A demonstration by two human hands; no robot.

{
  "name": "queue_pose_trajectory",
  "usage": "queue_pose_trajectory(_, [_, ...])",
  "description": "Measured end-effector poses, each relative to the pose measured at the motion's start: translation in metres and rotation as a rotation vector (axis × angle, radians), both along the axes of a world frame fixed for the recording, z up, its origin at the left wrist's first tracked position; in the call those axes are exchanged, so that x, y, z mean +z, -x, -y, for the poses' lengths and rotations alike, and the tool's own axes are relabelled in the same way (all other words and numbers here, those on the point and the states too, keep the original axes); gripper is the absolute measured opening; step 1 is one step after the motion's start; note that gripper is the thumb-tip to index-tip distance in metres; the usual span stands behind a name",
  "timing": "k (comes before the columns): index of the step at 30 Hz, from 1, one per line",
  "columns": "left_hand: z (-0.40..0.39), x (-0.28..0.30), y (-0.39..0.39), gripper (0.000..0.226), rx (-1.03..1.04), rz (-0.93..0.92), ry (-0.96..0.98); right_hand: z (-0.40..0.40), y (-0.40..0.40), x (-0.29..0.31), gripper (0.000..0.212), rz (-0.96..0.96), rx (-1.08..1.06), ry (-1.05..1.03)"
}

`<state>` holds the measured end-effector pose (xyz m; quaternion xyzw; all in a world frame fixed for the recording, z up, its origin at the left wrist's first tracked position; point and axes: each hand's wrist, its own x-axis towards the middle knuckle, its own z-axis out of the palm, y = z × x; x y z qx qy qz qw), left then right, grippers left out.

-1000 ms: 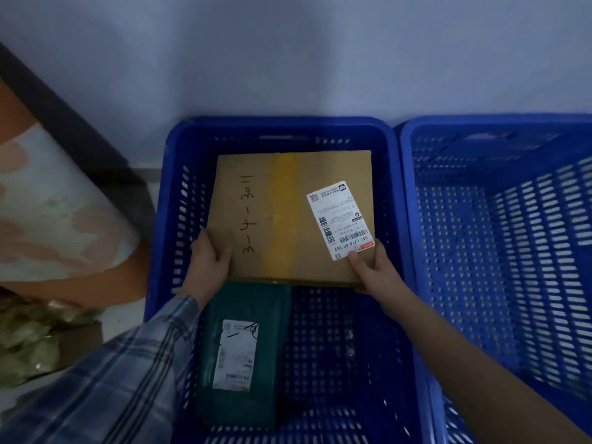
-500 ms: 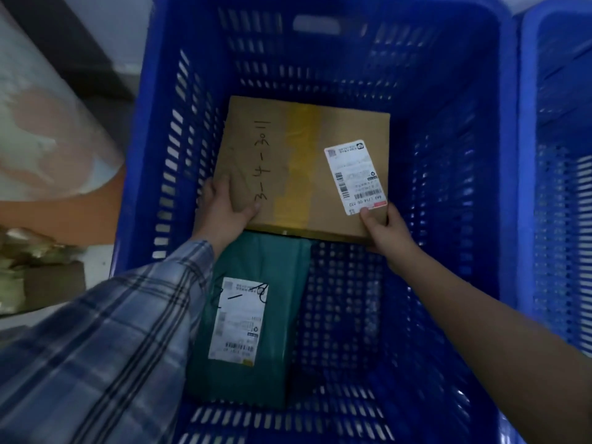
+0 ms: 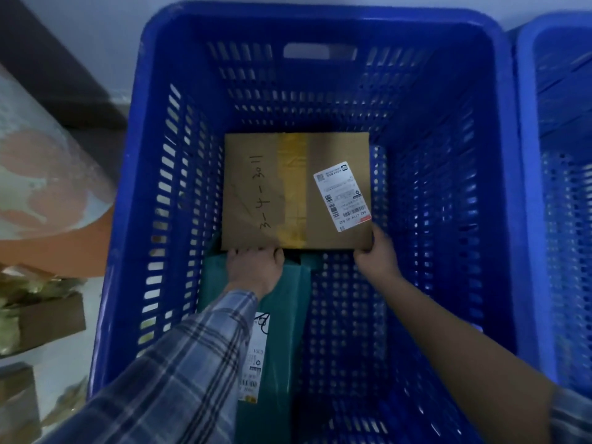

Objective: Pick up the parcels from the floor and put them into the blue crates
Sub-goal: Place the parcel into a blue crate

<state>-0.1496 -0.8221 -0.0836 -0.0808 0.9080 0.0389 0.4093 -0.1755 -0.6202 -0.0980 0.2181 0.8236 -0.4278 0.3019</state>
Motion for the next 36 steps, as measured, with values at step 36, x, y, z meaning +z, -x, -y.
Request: queue_pose_trajectory(36, [-0.203, 0.225, -0.066, 0.033, 0.262, 0.014, -0.299, -0.136, -0.186, 0.261, 0.011, -0.126, -0.763, 0.051])
